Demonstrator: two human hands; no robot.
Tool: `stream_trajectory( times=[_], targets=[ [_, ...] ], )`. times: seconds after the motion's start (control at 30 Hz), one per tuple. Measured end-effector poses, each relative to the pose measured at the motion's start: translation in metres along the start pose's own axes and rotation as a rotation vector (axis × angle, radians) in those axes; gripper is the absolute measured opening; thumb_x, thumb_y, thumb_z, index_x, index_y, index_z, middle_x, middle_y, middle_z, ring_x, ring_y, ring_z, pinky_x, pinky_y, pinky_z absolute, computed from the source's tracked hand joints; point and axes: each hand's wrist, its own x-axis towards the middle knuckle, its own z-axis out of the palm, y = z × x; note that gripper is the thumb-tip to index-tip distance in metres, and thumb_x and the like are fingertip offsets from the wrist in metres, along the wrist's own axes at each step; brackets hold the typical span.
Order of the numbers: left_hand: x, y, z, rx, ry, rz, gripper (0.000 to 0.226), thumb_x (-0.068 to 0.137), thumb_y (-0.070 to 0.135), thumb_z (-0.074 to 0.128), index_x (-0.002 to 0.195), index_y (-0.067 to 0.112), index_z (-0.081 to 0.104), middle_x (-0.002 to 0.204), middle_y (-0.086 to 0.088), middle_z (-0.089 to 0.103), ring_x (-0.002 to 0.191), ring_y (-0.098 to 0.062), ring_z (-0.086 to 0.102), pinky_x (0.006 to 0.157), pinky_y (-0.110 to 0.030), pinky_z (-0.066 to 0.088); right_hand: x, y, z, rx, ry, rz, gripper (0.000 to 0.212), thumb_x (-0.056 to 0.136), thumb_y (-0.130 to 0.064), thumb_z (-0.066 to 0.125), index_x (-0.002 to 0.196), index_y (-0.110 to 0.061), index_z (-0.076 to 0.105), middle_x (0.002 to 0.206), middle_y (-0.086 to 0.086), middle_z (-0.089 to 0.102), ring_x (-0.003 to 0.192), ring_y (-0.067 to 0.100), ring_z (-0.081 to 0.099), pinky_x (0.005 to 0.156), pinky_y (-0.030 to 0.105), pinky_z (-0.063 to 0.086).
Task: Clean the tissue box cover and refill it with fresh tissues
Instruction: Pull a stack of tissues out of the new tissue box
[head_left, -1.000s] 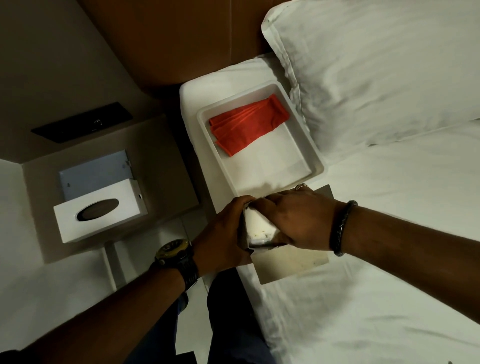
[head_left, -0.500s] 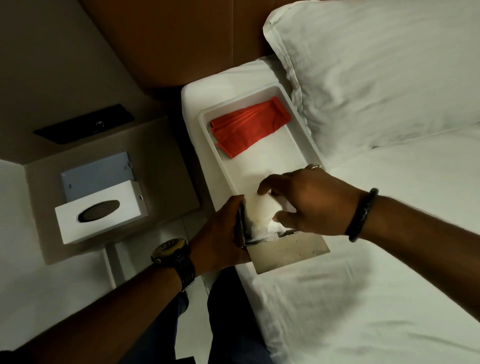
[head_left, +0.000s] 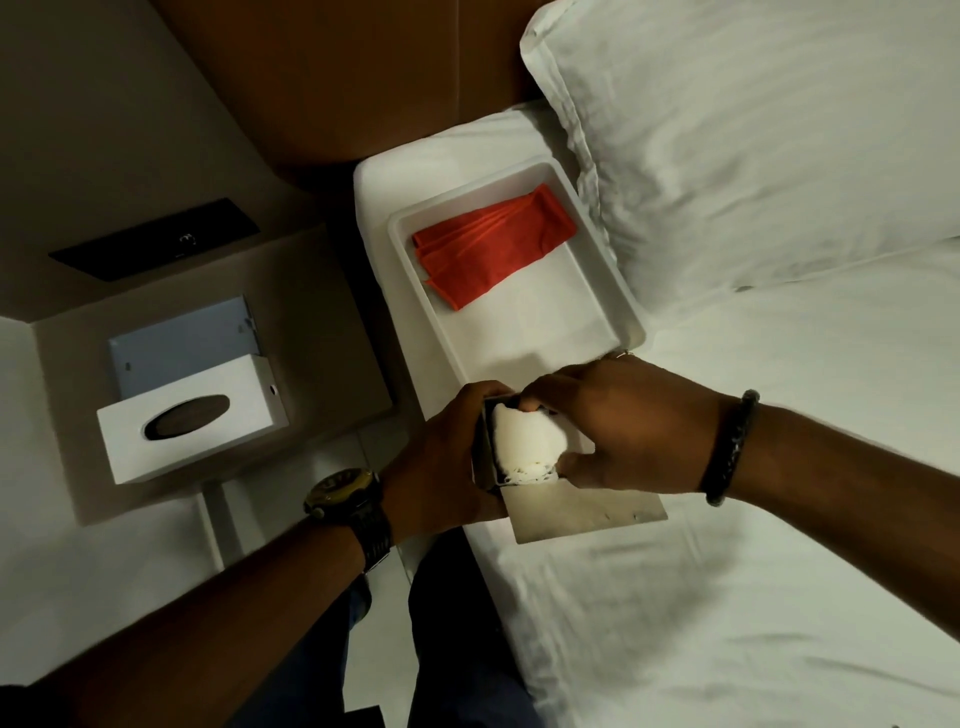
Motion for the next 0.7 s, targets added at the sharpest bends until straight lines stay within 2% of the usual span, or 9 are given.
stream_trajectory(
  times=[0.1, 0.2, 0.27, 0.4, 0.47, 0.53, 0.6, 0.67, 0.7],
  targets=[
    [0.001, -0.001, 0.0, 0.01, -0.012, -0.03, 0.089, 0.053, 0.044, 0.076, 0.127, 0.045, 0.027, 0.125, 0.013, 0.046, 0.117, -0.012, 0.052, 0.093, -0.036, 0.054, -0.003, 0.004, -0.022, 0.1, 0.087, 0.04, 0.056, 0.076, -0.027, 0.07, 0.13, -0.018, 0.055, 0.114, 0.002, 0.067, 0.098, 0.019, 0.065, 0.085, 0.031, 0.05],
    [0.0, -0.002, -0.003, 0.015, -0.005, -0.041, 0.096, 0.056, 0.033, 0.082, 0.135, 0.03, 0.028, 0.128, 0.008, 0.047, 0.118, -0.013, 0.051, 0.094, -0.039, 0.053, -0.007, 0.015, -0.044, 0.2, 0.161, 0.143, 0.052, 0.072, -0.021, 0.074, 0.122, -0.016, 0.06, 0.083, -0.007, 0.061, 0.069, -0.002, 0.056, 0.065, 0.009, 0.038],
    [0.0, -0.003, -0.004, 0.012, -0.011, -0.05, 0.095, 0.06, 0.02, 0.084, 0.136, 0.027, 0.027, 0.129, 0.007, 0.046, 0.119, -0.015, 0.05, 0.095, -0.041, 0.052, -0.011, 0.021, -0.05, 0.251, 0.186, 0.183, 0.047, 0.071, -0.016, 0.074, 0.116, -0.014, 0.061, 0.064, -0.01, 0.047, 0.059, 0.0, 0.05, 0.055, 0.009, 0.035],
    [0.003, -0.001, -0.003, 0.071, -0.012, -0.043, 0.097, 0.061, 0.021, 0.085, 0.137, 0.029, 0.024, 0.13, 0.007, 0.045, 0.118, -0.014, 0.05, 0.096, -0.034, 0.051, -0.016, 0.026, -0.054, 0.363, 0.217, 0.218, 0.039, 0.073, -0.012, 0.074, 0.108, -0.022, 0.06, 0.055, -0.008, 0.04, 0.054, 0.007, 0.044, 0.053, 0.013, 0.035],
    [0.003, 0.001, -0.003, 0.079, -0.011, -0.036, 0.099, 0.062, 0.021, 0.085, 0.138, 0.028, 0.023, 0.13, 0.006, 0.045, 0.118, -0.015, 0.05, 0.096, -0.031, 0.05, -0.018, 0.029, -0.057, 0.417, 0.218, 0.226, 0.039, 0.074, -0.01, 0.074, 0.107, -0.025, 0.057, 0.055, -0.013, 0.047, 0.051, 0.005, 0.044, 0.051, 0.01, 0.035],
    [0.003, 0.002, -0.004, 0.062, -0.015, -0.032, 0.099, 0.062, 0.021, 0.085, 0.138, 0.028, 0.022, 0.129, 0.007, 0.044, 0.117, -0.015, 0.05, 0.095, -0.031, 0.051, -0.02, 0.03, -0.063, 0.452, 0.226, 0.241, 0.037, 0.075, -0.008, 0.074, 0.107, -0.019, 0.059, 0.055, -0.019, 0.051, 0.049, 0.003, 0.048, 0.05, 0.008, 0.036],
    [0.005, 0.004, -0.005, 0.052, -0.017, -0.03, 0.097, 0.063, 0.02, 0.085, 0.136, 0.032, 0.021, 0.124, 0.012, 0.044, 0.115, -0.014, 0.051, 0.093, -0.03, 0.052, -0.021, 0.032, -0.072, 0.526, 0.269, 0.251, 0.036, 0.074, -0.011, 0.076, 0.104, -0.022, 0.061, 0.064, -0.013, 0.061, 0.052, 0.006, 0.054, 0.05, 0.011, 0.041],
    [0.007, 0.007, -0.005, 0.032, -0.02, -0.034, 0.094, 0.064, 0.019, 0.084, 0.131, 0.038, 0.02, 0.117, 0.021, 0.043, 0.112, -0.013, 0.052, 0.094, -0.029, 0.052, -0.022, 0.036, -0.081, 0.585, 0.288, 0.252, 0.035, 0.069, -0.027, 0.073, 0.102, -0.029, 0.062, 0.083, 0.004, 0.07, 0.064, 0.015, 0.063, 0.059, 0.023, 0.051],
    [0.009, 0.008, -0.006, 0.019, -0.023, -0.044, 0.094, 0.065, 0.018, 0.084, 0.13, 0.039, 0.02, 0.114, 0.024, 0.042, 0.111, -0.012, 0.051, 0.094, -0.029, 0.052, -0.022, 0.04, -0.084, 0.596, 0.282, 0.252, 0.037, 0.065, -0.033, 0.068, 0.102, -0.026, 0.063, 0.086, 0.006, 0.07, 0.067, 0.016, 0.065, 0.06, 0.026, 0.053]
  ],
)
